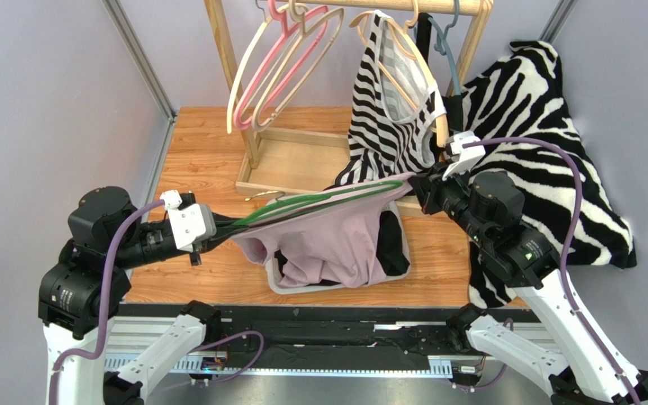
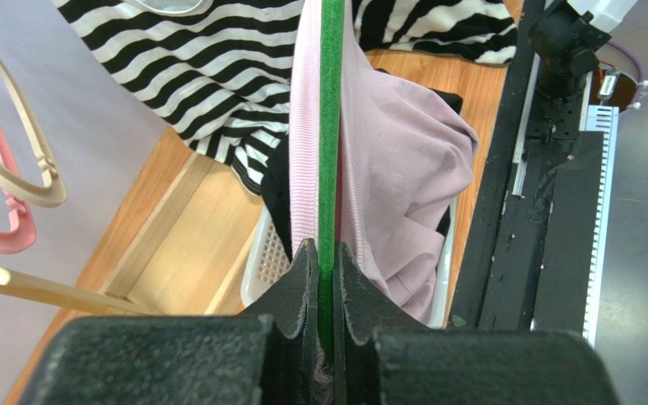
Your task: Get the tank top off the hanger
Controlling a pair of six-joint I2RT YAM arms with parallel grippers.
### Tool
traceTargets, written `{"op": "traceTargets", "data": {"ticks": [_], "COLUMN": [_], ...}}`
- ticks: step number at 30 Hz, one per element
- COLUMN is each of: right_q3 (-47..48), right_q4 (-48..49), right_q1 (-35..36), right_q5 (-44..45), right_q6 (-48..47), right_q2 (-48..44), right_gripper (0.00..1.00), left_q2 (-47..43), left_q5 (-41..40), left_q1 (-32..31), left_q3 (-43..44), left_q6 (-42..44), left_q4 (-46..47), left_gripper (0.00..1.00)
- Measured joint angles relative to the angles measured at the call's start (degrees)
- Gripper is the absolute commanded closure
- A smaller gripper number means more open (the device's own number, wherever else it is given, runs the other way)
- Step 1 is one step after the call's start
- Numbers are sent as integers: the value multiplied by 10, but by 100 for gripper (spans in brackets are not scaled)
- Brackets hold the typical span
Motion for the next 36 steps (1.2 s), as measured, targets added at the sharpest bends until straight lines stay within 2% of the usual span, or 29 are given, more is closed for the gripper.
{"op": "traceTargets", "data": {"ticks": [1, 2, 4, 6, 10, 14, 19, 24, 29, 33, 36], "right_q3": [-1, -2, -9, -17, -15, 37, 95, 140, 194, 207, 207], "right_q4": [0, 1, 2, 4, 12, 3, -10, -11, -12, -16, -35], "right_q1": [-3, -4, -5, -8, -12, -14, -15, -15, -16, -16, -16], "right_q5": [-15, -25, -44, -67, -120, -173, -217, -260, -325, -385, -440], "right_q6": [-2, -4, -9, -24, -57, -92, -131, -159, -179, -183, -183], "right_q2": [-3, -6, -17, -33, -63, -64, -64, -52, -14, 10, 24], "right_gripper": [79, 64, 52, 46, 41, 33, 32, 33, 38, 43, 55], "left_q2": [0, 1, 4, 14, 76, 148, 167, 156, 171, 190, 205], "left_q5": [0, -2, -6, -16, -40, -57, -55, -5, 55, 88, 96], "left_q1": [2, 2, 2, 2, 3, 3, 6, 6, -1, -12, -16], "left_q3": [0, 0, 0, 6, 63, 146, 149, 132, 144, 152, 152], "left_q6": [0, 0, 0, -1, -2, -5, -4, 12, 58, 92, 107], "left_q4": [0, 1, 3, 6, 16, 24, 27, -21, -107, -140, -150], "left_gripper": [100, 100, 100, 100, 100, 100, 100, 100, 100, 100, 100]}}
